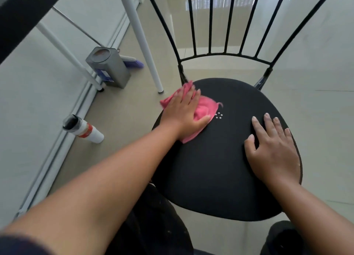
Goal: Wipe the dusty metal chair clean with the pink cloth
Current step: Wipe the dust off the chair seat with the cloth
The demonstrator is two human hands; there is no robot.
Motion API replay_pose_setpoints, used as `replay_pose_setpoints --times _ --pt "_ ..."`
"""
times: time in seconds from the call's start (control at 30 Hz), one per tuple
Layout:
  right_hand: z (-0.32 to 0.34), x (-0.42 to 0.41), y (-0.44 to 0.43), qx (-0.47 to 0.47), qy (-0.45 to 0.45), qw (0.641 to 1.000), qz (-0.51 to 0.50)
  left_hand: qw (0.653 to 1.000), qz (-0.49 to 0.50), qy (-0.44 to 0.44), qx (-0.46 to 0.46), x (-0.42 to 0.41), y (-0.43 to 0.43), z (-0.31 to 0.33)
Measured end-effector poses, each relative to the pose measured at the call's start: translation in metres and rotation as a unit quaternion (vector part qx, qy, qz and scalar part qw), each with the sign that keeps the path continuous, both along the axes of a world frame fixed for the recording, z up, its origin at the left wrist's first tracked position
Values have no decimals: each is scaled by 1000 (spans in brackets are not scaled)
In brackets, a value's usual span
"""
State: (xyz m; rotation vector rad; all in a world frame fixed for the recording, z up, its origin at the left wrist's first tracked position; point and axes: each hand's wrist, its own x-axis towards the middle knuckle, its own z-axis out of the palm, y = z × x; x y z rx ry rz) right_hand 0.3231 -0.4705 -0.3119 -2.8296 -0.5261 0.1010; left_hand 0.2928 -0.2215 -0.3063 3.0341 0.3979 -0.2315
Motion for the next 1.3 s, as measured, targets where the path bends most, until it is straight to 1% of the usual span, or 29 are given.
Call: replay_pose_setpoints --times 0.1,0.17,0.23,0.33,0.47,0.57,0.67,0.73,0.8,0.93,1.0,1.07,1.17,1.23,1.3 --pt "-1 -1 0 4 -3 1000 -8 999 -46 -2 -2 57 9 2" --pt "-2 0 1 6 -7 1000 -6 999 -45 -8 -8 69 9 2" --pt "-1 0 0 5 -7 1000 -6 999 -18 -14 -23 61 7 2" --pt "1 1 0 7 -6 1000 -4 996 73 -28 -42 20 -2 1" --pt "5 0 -1 1 6 1000 -2 986 161 -29 -35 -80 -41 -1" --pt "6 -1 -1 -1 8 1000 3 979 198 -21 -34 -150 -103 -1" --pt "6 -1 -1 -1 10 1000 6 977 205 -25 -52 -175 -146 -2" --pt "6 -2 -1 0 10 1000 6 981 186 -20 -49 -161 -136 1" --pt "5 -1 0 -3 7 1000 7 991 129 0 -45 -124 -108 4" --pt "1 1 1 -2 -5 1000 9 999 41 13 -32 -10 -59 3" --pt "-1 1 1 7 -16 1000 3 1000 12 8 -26 47 -48 4" --pt "-2 1 1 8 -21 1000 2 1000 -8 -2 -20 86 -45 5" --pt "-2 2 -1 23 -6 1000 -6 1000 -25 -6 -3 101 -47 0" --pt "-1 2 -2 36 3 999 -8 998 -56 -12 -3 82 -53 0" --pt "1 2 -4 50 8 999 -6 995 -90 -27 -22 46 -66 2"
